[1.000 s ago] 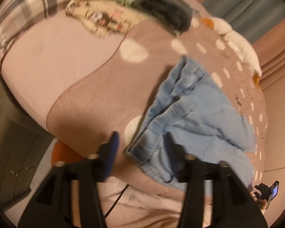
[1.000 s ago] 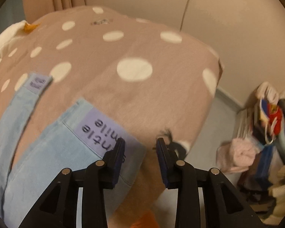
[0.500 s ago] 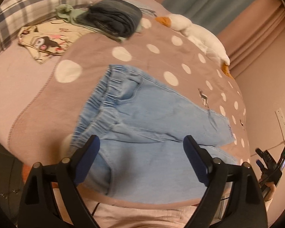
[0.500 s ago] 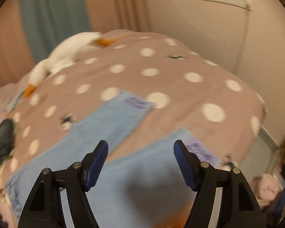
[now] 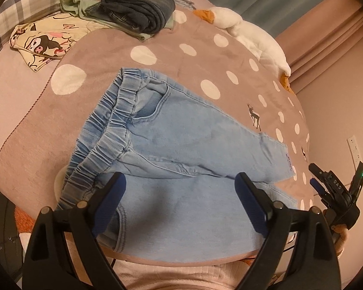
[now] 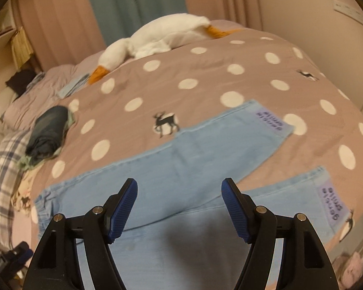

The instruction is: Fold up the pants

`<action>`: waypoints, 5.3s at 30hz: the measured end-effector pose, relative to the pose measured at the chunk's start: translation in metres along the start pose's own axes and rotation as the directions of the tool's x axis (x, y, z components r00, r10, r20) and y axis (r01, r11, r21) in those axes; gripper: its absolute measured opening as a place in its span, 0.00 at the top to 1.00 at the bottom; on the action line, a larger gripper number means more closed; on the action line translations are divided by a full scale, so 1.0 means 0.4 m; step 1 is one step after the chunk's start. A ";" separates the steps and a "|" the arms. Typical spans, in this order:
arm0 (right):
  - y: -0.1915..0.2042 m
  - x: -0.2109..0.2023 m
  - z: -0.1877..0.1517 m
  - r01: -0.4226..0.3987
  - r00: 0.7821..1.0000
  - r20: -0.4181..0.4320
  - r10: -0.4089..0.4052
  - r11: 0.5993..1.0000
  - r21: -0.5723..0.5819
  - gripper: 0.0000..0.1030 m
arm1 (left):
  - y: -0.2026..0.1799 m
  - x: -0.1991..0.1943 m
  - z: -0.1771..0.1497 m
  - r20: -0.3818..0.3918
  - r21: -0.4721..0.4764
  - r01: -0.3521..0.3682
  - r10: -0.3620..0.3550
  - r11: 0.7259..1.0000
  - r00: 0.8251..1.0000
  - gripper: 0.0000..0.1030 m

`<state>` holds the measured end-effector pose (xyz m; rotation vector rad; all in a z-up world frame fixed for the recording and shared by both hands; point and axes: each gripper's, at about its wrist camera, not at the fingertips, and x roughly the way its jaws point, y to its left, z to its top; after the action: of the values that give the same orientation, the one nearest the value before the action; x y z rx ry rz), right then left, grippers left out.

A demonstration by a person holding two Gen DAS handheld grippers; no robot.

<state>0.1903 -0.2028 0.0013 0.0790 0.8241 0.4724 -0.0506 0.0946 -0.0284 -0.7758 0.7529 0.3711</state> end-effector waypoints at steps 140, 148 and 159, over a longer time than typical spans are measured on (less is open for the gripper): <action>-0.145 0.089 -0.260 0.013 0.996 -0.088 -0.006 0.997 0.075 0.89 | 0.205 0.043 -0.187 0.037 -0.135 -0.072 0.078 0.988 0.996 0.83; -0.126 0.090 -0.277 0.063 0.997 -0.042 -0.061 0.997 0.039 0.89 | 0.205 0.064 -0.192 0.067 -0.119 -0.083 0.091 0.989 0.994 0.83; -0.107 0.093 -0.281 0.110 0.994 -0.020 -0.110 0.994 0.001 0.89 | 0.210 0.064 -0.200 0.080 -0.116 -0.069 0.078 0.991 0.994 0.83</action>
<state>0.1469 -0.2376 -0.1116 0.0309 0.8436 0.3692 -0.1175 0.0923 -0.1267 -0.8353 0.6865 0.5138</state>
